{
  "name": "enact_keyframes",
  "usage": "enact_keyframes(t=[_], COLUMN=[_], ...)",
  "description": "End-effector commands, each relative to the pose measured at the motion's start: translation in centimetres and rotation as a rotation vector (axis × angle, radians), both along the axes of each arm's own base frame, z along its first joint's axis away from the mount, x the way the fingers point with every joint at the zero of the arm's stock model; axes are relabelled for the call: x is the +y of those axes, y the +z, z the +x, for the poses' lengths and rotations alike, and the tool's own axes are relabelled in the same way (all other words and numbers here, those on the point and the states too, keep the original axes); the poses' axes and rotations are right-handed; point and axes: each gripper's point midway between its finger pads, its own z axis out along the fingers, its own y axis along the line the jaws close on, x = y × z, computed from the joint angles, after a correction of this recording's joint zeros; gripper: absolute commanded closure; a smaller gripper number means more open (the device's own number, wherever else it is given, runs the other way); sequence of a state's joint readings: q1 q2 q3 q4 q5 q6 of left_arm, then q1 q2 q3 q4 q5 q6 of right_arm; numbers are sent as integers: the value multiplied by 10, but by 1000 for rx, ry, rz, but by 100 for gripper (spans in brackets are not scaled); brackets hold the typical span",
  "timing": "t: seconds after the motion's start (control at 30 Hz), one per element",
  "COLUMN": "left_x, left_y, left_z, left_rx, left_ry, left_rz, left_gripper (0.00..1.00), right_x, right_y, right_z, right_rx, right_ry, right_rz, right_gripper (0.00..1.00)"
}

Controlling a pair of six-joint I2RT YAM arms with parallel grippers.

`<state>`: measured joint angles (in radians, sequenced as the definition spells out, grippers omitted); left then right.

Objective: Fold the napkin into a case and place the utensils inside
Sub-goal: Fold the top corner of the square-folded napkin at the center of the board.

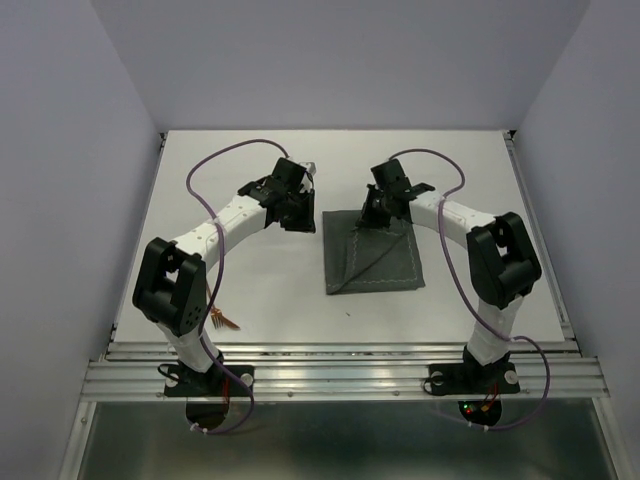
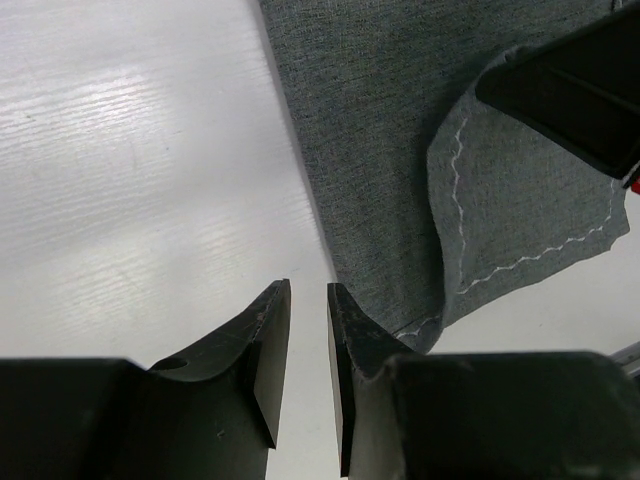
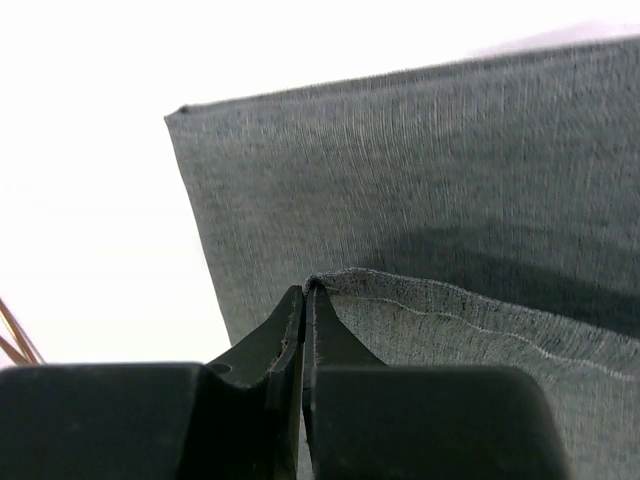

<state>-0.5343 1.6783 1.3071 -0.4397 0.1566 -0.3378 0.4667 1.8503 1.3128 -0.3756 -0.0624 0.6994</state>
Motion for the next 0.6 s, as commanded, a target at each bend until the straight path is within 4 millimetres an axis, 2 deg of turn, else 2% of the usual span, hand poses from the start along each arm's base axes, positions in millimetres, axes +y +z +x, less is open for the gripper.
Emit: enact_keyframes(t=[0.0, 0.33, 0.57], left_x=[5, 3, 4], left_y=[9, 8, 7], left_z=[-2, 0, 0], left_rx=[-15, -5, -4], left_ry=[8, 14, 17], left_rz=[-9, -9, -2], left_gripper=[67, 67, 67], right_x=[24, 46, 59], right_y=[16, 14, 12], right_z=[23, 43, 49], right_rx=[-71, -79, -77], right_ry=[25, 58, 89], right_rz=[46, 81, 93], right_gripper=[99, 99, 99])
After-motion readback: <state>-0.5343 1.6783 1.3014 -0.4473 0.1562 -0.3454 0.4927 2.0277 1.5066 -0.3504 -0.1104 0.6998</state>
